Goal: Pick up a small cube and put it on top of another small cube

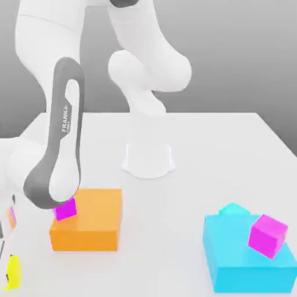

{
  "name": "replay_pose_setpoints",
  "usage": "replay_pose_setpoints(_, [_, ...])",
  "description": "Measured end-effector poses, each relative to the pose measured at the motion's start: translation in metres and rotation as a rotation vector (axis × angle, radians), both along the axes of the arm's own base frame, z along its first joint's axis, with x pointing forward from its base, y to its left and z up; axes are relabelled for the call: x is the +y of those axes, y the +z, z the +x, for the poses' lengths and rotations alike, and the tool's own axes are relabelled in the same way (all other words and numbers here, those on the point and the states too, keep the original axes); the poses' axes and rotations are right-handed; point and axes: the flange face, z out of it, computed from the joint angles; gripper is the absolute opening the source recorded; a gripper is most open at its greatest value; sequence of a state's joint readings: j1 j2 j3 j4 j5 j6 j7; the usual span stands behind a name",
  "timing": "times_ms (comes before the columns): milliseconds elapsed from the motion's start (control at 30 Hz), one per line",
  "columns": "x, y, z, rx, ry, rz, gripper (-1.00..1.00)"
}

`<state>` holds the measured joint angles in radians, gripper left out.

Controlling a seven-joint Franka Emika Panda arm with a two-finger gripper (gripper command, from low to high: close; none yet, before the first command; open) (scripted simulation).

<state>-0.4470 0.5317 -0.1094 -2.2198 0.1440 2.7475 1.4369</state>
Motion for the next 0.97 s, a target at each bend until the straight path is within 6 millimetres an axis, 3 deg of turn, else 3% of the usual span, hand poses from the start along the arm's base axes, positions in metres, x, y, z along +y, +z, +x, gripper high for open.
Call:
replay_pose_setpoints(67, [0.0, -0.003, 0.0, 0.001, -0.001, 0.001, -1.0])
replay_pose_setpoints(200, [0.001, 0.045, 0.0, 0.0, 0.0, 0.001, -1.0])
replay_pose_setpoints(233, [0.017, 0.056, 0.009, -0.003, 0.047, 0.006, -1.0])
replay_pose_setpoints(367, [0.116, 0.088, 0.048, -0.018, 0.316, 0.028, -1.0])
replay_pose_setpoints(533, [0.241, 0.121, 0.061, -0.026, 0.647, 0.04, -1.0])
replay_pose_setpoints(667, [0.347, 0.146, 0.046, -0.024, 0.934, 0.037, -1.0])
replay_pose_setpoints(767, [0.462, 0.159, 0.009, -0.014, 1.248, 0.025, -1.0])
replay_pose_setpoints(800, [0.5, 0.156, -0.006, -0.009, 1.361, 0.016, -1.0])
replay_pose_setpoints(833, [0.522, 0.146, -0.015, -0.003, 1.437, 0.007, -1.0])
replay_pose_setpoints(867, [0.528, 0.133, -0.019, -0.001, 1.468, 0.004, -1.0])
replay_pose_setpoints(900, [0.531, 0.126, -0.021, 0.0, 1.481, 0.003, 1.0])
replay_pose_setpoints(967, [0.531, 0.126, -0.021, 0.0, 1.481, 0.003, 1.0])
